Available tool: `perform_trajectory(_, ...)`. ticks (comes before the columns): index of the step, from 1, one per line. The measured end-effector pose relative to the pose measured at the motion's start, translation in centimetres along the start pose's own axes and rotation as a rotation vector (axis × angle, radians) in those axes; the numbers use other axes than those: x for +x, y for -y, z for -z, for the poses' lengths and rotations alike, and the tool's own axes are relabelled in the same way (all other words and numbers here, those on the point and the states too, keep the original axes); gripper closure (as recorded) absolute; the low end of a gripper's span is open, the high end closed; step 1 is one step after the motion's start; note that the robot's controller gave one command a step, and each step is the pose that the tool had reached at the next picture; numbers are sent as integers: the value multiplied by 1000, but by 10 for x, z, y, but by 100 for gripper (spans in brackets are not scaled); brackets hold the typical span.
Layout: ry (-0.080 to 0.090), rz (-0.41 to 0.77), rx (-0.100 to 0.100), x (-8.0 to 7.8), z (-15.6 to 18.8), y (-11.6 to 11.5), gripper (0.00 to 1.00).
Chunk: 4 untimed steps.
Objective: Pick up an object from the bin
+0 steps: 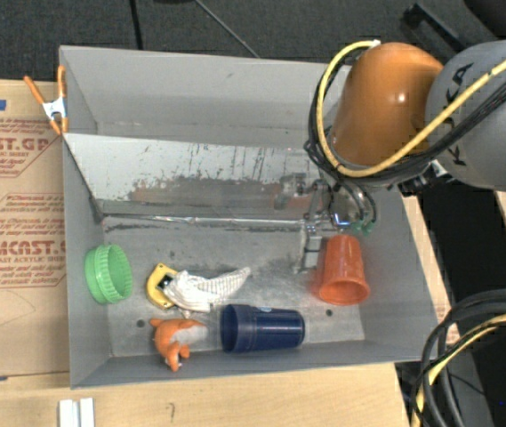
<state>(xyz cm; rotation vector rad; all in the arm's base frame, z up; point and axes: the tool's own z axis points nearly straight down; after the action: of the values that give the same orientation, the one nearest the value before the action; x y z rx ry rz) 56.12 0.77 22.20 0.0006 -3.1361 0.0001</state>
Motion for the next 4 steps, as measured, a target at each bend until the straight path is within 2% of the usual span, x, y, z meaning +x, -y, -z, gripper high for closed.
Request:
perform_trajectory(1, 8, 0, 0, -2, 5, 0, 0)
perform_trajectory(2, 13, 7, 0, 1, -53, -9, 0)
perform_trajectory(3, 11, -26, -2, 21, -114, -22, 0)
perform_trajectory(4, 38, 14, -3, 31, -146, -82, 100)
